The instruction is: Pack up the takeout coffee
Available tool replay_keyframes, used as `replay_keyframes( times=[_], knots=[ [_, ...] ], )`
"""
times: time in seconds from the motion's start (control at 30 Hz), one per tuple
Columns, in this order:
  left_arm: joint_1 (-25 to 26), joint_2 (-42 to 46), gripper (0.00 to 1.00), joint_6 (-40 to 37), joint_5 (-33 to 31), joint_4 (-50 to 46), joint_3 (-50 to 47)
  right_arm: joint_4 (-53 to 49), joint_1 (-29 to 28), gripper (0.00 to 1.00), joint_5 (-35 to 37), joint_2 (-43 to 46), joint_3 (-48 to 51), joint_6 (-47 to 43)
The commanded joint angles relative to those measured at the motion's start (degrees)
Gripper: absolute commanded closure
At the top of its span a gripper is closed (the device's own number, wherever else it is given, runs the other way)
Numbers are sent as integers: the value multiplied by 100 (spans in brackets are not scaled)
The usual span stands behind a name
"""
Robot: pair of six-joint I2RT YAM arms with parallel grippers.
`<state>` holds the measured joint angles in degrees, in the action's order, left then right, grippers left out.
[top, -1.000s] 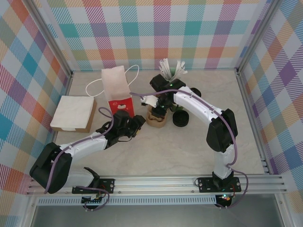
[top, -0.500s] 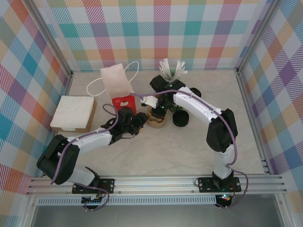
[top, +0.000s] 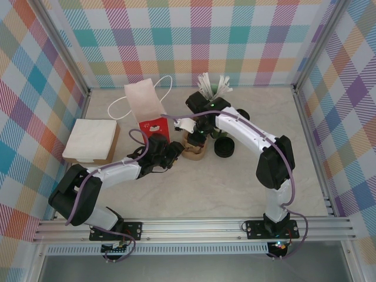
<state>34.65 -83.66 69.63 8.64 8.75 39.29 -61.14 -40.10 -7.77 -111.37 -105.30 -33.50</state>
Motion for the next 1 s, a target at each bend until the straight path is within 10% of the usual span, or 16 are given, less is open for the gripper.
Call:
replay_keyframes(
  times=[0.0, 0.97],
  knots=[
    [68, -85, 42, -71, -178, -336, 105, -227, -7, 100, -203, 239, -320, -74],
    [103, 316, 39, -386, -326, -1226, 468, -853, 129, 100, 128, 355, -1299, -429]
  ],
)
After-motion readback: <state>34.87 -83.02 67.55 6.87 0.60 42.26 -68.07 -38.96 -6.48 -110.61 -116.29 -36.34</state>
